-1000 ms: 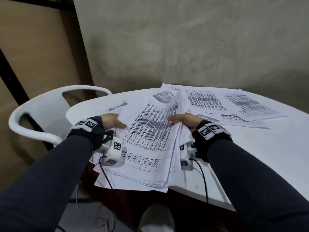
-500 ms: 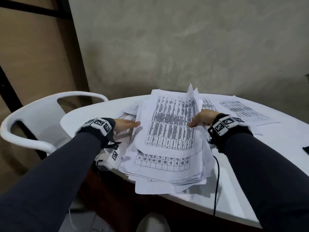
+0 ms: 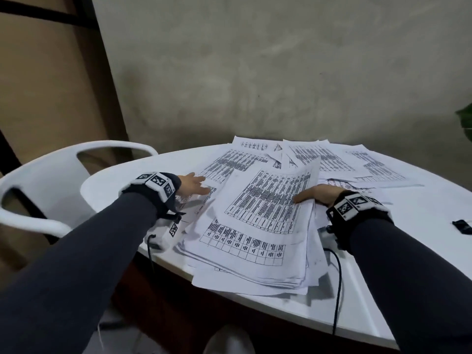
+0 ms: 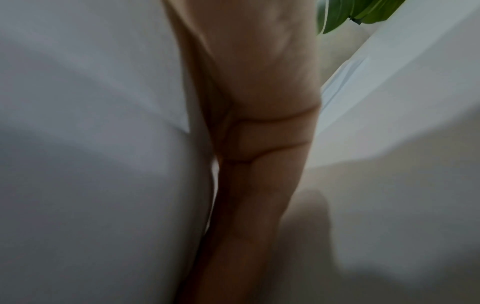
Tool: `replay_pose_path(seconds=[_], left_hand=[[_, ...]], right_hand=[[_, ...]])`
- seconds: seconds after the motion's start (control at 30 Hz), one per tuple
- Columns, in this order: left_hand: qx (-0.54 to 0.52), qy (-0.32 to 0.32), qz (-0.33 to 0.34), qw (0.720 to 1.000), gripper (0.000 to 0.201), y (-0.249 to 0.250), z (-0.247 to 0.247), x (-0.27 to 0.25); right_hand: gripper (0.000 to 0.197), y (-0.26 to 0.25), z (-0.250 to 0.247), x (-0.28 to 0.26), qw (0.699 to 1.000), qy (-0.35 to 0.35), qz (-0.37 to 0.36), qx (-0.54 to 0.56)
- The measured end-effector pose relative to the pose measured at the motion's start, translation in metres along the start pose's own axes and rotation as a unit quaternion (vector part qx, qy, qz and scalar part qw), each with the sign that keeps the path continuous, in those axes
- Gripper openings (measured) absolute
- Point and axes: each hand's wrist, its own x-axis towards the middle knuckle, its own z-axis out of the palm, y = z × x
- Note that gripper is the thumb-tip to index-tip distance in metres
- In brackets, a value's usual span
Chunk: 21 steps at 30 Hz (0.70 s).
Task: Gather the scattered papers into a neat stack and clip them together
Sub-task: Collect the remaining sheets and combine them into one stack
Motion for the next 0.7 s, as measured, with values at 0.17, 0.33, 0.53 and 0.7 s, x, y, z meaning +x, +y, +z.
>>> replay_pose_path(seconds=[0.17, 0.33, 0.53, 0.7], left_hand=[[0.013, -0.021, -0.015, 1.0, 0.055, 0.012, 0.014, 0.006], [-0.068, -0.028, -0.038, 0.997, 0.027, -0.003, -0.008, 0.007], [0.125, -0.075, -0.015, 0.989, 0.086, -0.014, -0.004, 0.011], [0.062, -0.155, 0.008, 0.986, 0.049, -0.009, -0.018, -0.015]], right_hand=[[0.022, -0.004, 0.007, 0.012, 0.999, 0.007, -0.027, -0.029], [0.009, -0.008, 0.01, 0.018, 1.0, 0.001, -0.028, 0.006], [0.011, -0.009, 0.01, 0.023, 0.999, 0.005, -0.038, 0.004], [0.017, -0.005, 0.007, 0.03, 1.0, 0.0, -0.019, 0.008]])
